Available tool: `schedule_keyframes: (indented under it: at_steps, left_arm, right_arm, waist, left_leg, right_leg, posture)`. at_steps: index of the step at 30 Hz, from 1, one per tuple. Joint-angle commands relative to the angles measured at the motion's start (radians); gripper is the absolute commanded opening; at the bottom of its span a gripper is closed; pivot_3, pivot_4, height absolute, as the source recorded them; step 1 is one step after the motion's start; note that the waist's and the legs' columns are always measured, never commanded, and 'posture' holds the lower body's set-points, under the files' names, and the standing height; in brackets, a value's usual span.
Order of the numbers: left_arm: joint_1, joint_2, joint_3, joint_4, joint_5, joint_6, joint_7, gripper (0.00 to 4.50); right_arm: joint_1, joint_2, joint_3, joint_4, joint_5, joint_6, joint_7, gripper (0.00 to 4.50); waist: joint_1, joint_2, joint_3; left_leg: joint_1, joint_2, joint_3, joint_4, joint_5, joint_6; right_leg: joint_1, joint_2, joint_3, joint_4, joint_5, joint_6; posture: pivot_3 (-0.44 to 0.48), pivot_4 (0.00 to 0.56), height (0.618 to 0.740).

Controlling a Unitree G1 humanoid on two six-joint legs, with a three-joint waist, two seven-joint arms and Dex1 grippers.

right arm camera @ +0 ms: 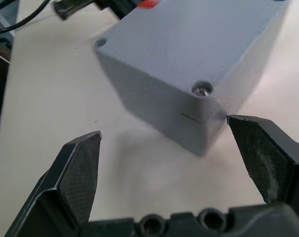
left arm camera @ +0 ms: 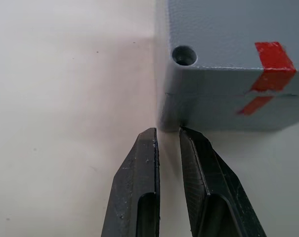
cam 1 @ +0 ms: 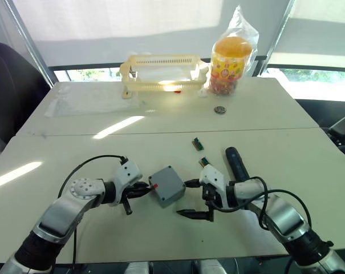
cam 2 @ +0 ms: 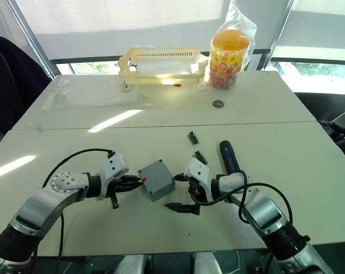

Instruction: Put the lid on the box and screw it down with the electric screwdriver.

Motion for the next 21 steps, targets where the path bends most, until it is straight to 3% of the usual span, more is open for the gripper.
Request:
schedule_keyframes:
  at_steps: [1, 21]
  left_arm:
    - [-0.022, -0.004, -0.003, 0.007, 0.016, -0.046, -0.013, 0.67]
    - [-0.064, -0.037, -0.011, 0.068, 0.065, -0.098, -0.022, 0.67]
  right_arm:
    - [0.017, 0.001, -0.016, -0.087, 0.022, 0.029, -0.012, 4.45]
    - [0.065, 0.016, -0.027, -0.199, 0.046, 0.131, -0.076, 4.45]
  waist:
    - [-0.001, 0.0, 0.0]
    - [0.0, 0.0, 0.0]
  left_leg:
    - [0.0, 0.0, 0.0, 0.0, 0.0, 0.0]
    - [0.0, 0.0, 0.0, 0.0, 0.0, 0.0]
  right_leg:
    - [0.0, 0.0, 0.0, 0.0, 0.0, 0.0]
    - [0.0, 0.0, 0.0, 0.0, 0.0, 0.0]
  posture:
    - [0.0, 0.15, 0.74]
    - [0.0, 0.15, 0.74]
